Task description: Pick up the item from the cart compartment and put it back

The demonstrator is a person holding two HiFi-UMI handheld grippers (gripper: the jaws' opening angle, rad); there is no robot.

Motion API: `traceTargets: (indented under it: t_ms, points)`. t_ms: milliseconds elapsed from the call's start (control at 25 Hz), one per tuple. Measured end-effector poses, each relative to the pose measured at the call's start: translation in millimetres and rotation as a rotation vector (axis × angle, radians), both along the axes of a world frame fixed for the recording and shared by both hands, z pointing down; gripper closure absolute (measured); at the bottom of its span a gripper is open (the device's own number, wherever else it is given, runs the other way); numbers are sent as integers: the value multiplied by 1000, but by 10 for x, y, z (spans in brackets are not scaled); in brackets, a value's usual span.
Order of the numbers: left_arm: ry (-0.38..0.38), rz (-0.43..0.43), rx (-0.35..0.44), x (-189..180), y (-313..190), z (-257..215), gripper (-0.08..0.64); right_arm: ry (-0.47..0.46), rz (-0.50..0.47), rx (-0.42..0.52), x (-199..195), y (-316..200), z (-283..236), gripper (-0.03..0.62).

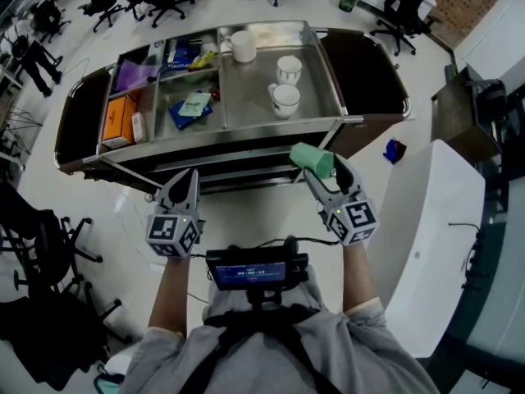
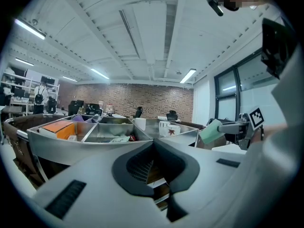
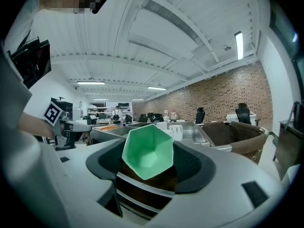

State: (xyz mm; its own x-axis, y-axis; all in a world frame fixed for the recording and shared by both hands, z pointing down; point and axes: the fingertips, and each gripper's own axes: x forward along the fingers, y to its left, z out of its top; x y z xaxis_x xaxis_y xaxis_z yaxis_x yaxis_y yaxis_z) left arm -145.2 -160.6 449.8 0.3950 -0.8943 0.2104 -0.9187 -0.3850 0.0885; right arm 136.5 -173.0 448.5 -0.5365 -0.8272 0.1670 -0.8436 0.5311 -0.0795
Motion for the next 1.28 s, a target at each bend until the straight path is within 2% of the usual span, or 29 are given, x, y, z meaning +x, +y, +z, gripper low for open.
traceTargets:
  t_ms: [240,720,1040,1280]
  points:
    - [-15,25,14,62,-111,-106,561,47,-62,40,-148,-236,-264,267]
    - [-13,60,16,243,-417,-203,561,324,-254,101,-690,-1144,-857,267]
    - [-24,66,33,265,-670,-275,562,551,-411,74,-1243,-1710,-910,267]
    - [-16,53,31,258,-806,-273,561,718,-535,4,-1639,-2061,-584,267]
